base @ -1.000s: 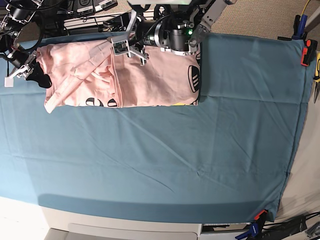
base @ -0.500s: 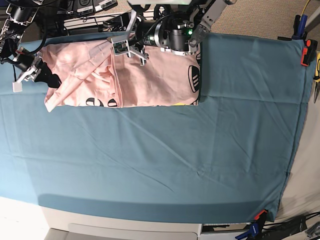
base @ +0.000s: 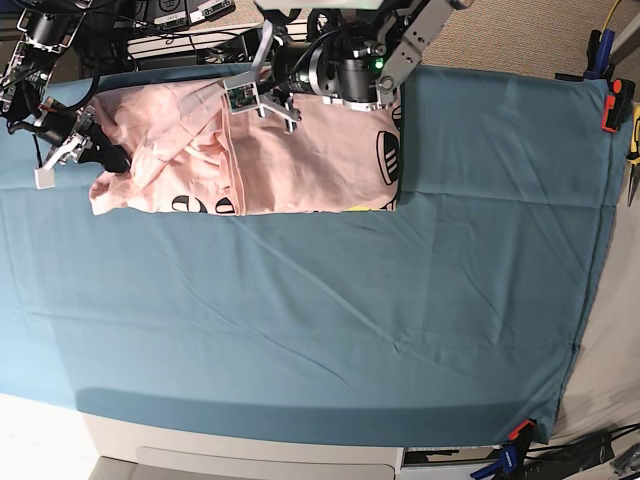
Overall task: Fold the T-shirt properly
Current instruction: 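Grasp the folded shirt's end with the right gripper, then fold the shirt end over toward the left gripper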
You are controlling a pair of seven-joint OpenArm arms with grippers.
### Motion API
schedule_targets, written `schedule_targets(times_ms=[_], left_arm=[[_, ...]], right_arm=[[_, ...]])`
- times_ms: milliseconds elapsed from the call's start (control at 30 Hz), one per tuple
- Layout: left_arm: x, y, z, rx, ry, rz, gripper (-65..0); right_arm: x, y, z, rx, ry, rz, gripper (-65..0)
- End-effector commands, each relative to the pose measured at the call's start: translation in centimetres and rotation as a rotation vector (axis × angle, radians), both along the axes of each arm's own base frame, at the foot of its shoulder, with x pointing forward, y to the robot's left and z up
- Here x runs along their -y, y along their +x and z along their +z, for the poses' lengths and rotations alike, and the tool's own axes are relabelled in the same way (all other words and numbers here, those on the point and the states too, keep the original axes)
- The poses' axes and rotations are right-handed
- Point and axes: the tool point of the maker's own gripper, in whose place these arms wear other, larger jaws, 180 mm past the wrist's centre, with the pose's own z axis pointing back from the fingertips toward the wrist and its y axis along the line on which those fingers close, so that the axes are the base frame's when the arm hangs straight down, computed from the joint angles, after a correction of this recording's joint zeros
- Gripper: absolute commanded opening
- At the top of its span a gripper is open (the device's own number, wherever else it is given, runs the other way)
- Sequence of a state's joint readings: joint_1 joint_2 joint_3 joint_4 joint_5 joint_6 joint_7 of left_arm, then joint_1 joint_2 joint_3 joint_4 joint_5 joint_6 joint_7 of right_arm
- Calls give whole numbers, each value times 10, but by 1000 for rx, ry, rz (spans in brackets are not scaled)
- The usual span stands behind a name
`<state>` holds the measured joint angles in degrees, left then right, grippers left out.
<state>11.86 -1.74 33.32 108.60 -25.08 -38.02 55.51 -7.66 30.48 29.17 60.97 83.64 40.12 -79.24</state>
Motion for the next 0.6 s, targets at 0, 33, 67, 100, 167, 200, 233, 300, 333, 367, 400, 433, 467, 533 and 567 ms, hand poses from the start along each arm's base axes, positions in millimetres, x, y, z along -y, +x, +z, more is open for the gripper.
schedule_targets(times_ms=[0, 33, 67, 100, 167, 200, 233, 300, 333, 367, 400, 433, 467, 533, 567], left_arm=[[8, 2, 19, 13, -73, 3, -408], [8, 3, 22, 21, -79, 3, -431], [7, 3, 25, 30, -83, 4, -438], [7, 4, 28, 39, -86, 5, -438], [7, 5, 32, 50, -93, 6, -438], [6, 5, 33, 52, -95, 7, -438], [6, 5, 34, 52, -95, 10, -438], [3, 8, 34, 53, -94, 25, -438], [1, 10, 34, 53, -94, 37, -438], [-2, 13, 34, 53, -93, 52, -438], [-5, 17, 34, 53, -92, 69, -438], [-9, 21, 34, 52, -90, 89, -438], [-13, 25, 33, 49, -90, 109, -438], [-21, 32, 33, 35, -94, 148, -438], [-25, 35, 32, 24, -98, 169, -438]], right_arm=[[-2, 5, 11, 29, -7, 24, -643], [-4, 8, 16, 48, -21, 39, -650], [-7, 10, 22, 66, -36, 57, -650], [-10, 12, 29, 89, -55, 78, -650], [-19, 15, 44, 136, -99, 130, -650], [-24, 15, 51, 160, -124, 160, -650], [-30, 14, 59, 184, -149, 192, -650], [-47, 10, 77, 238, -204, 267, -650], [-56, 7, 86, 268, -232, 307, -650], [-65, 3, 92, 285, -280, 351, -650], [-73, -2, 96, 298, -337, 394, -650], [-82, -8, 97, 306, -393, 432, -650], [-91, -12, 100, 328, -441, 453, -650], [-111, -15, 112, 409, -499, 441, -650], [-121, -15, 119, 454, -510, 425, -650]])
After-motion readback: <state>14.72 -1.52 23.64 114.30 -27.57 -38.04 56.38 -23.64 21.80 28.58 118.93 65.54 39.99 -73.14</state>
